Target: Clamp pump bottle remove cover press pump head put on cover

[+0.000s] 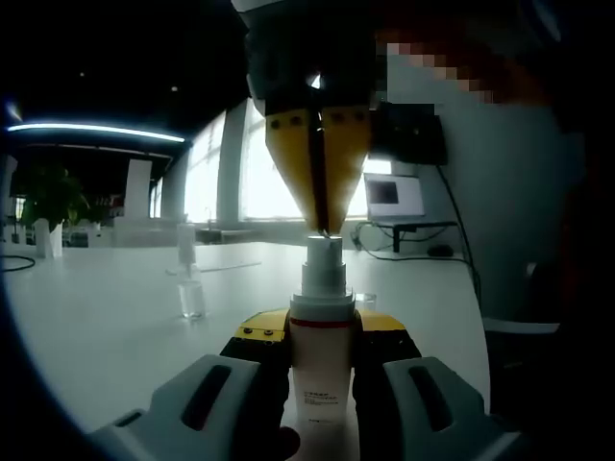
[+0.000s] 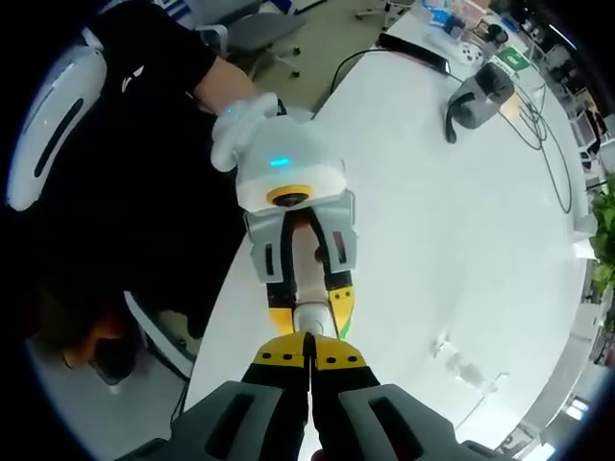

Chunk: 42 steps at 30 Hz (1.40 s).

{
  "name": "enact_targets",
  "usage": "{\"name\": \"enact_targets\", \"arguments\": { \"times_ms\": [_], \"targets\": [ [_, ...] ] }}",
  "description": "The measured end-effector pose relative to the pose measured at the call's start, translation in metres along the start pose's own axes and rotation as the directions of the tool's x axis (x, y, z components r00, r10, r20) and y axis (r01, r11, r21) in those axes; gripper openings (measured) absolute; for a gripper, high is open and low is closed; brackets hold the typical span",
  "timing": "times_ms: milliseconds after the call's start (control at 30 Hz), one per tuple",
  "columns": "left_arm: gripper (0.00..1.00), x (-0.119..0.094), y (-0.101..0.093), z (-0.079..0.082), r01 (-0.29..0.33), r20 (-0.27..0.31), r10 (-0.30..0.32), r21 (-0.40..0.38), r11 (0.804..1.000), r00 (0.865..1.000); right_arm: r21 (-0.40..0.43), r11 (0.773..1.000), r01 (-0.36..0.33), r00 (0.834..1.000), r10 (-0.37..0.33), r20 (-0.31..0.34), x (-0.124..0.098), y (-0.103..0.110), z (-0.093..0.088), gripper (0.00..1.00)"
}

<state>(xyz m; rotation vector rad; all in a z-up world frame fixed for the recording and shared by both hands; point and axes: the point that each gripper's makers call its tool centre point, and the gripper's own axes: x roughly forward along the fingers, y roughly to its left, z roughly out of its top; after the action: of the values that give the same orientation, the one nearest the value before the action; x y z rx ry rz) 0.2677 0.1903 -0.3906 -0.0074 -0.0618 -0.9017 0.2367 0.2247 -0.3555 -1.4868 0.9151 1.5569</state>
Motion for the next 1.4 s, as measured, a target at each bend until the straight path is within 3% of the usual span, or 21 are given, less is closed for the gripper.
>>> {"name": "enact_targets", "arguments": {
  "times_ms": [933,1167,1400],
  "targets": [
    [0.15,0.0000,0.0000,0.0003,0.002,0.000,-0.002,-0.003,1.000,1.000,-0.001,1.000,0.010,1.000,-0.010,-0.020,0.0064,-0.0009,0.0000,0.00],
    [0.15,-0.0002,0.0006,-0.0001,0.000,0.000,0.000,-0.002,1.000,1.000,0.031,1.000,0.000,1.000,0.000,0.010,0.0060,-0.0008,-0.0013,0.00],
    [0.15,-0.0001,0.0007,-0.0001,0.001,0.001,-0.001,-0.003,1.000,1.000,-0.024,1.000,0.013,1.000,-0.014,-0.005,0.0002,-0.0003,0.0001,0.00]
  ]
}}
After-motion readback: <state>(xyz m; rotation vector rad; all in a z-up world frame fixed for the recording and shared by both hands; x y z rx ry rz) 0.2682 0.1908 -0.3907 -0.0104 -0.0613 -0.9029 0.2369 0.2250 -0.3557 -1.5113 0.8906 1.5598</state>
